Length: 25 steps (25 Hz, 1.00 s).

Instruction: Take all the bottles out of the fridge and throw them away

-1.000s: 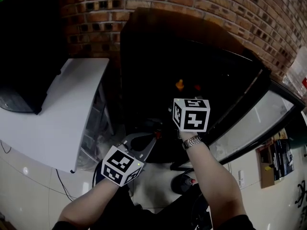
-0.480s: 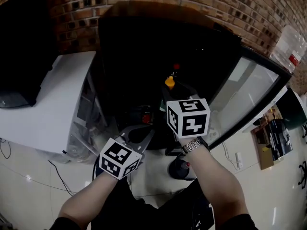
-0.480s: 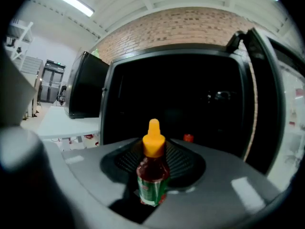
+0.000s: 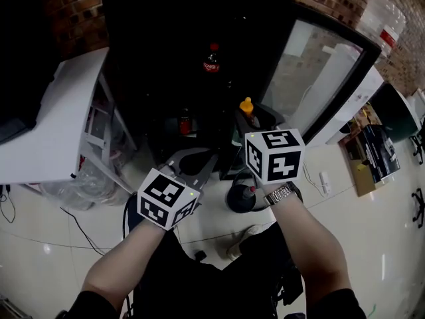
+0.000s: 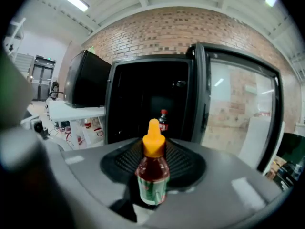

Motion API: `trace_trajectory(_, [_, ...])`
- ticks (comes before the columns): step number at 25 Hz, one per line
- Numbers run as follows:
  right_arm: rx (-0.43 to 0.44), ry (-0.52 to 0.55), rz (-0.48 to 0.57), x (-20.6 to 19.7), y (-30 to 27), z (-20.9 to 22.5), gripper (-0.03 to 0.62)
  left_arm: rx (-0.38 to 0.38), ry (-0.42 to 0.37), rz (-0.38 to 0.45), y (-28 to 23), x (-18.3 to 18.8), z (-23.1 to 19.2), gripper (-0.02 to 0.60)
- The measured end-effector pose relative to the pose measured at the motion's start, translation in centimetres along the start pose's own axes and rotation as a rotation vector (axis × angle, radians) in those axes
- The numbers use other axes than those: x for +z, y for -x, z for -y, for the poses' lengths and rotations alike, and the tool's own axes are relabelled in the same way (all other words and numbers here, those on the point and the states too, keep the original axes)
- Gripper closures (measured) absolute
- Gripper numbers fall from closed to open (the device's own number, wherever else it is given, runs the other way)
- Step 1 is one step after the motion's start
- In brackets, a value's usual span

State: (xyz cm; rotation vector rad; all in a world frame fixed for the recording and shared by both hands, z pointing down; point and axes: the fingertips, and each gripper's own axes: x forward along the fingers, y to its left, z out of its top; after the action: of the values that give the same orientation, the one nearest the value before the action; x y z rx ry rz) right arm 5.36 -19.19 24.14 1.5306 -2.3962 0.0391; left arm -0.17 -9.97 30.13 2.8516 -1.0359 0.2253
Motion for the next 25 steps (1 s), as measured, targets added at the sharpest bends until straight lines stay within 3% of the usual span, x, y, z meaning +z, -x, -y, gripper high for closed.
trace_trajectory(12, [-0.032,-0.088,-0.144,-11.8,5.1,4.0,0.453,-0.05,0.042,-0.105,-2.2,-5.5,7.0,0.577])
trace_trajectory(25, [-0.056,-0.152,-0.298,-26.7,4.5,7.0,0.454,-0.076,0.118,-0.213,-6.2,-13.0,9.6,0.577])
